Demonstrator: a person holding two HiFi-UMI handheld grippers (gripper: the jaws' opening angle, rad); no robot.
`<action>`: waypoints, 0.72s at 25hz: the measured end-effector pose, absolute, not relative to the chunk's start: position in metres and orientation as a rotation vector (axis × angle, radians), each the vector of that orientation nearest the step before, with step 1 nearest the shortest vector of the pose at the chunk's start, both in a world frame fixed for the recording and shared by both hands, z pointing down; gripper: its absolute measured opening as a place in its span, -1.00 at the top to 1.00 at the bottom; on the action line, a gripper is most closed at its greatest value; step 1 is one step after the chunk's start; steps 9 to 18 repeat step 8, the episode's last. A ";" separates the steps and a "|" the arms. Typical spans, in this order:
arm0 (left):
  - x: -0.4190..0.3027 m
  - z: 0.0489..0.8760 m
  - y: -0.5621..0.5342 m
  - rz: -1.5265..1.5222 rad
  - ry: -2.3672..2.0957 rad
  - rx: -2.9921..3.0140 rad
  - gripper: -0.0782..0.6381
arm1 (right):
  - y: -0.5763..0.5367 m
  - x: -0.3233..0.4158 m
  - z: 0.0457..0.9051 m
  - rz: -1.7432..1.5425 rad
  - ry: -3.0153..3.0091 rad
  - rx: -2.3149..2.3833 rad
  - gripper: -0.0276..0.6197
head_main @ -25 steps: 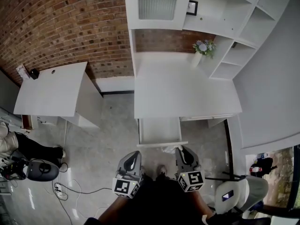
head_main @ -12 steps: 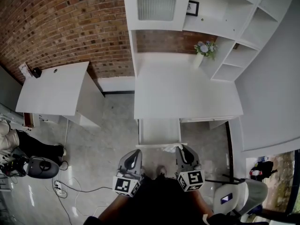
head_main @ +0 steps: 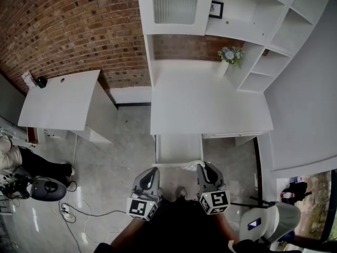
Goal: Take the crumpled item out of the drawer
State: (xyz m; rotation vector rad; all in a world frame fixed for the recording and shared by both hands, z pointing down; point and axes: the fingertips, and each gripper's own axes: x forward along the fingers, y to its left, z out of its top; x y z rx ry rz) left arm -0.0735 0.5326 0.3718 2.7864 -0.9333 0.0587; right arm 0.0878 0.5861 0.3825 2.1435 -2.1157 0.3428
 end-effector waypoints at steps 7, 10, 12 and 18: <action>-0.075 0.371 0.532 0.061 -0.932 2.783 0.73 | 0.584 0.086 0.383 0.357 -2.122 2.141 0.68; -0.075 0.371 0.532 0.061 -0.932 2.783 0.73 | 0.584 0.085 0.382 0.358 -2.124 2.142 0.68; -0.075 0.371 0.532 0.061 -0.932 2.783 0.73 | 0.584 0.085 0.382 0.358 -2.124 2.142 0.68; -0.075 0.371 0.532 0.061 -0.932 2.783 0.73 | 0.584 0.085 0.382 0.358 -2.124 2.142 0.68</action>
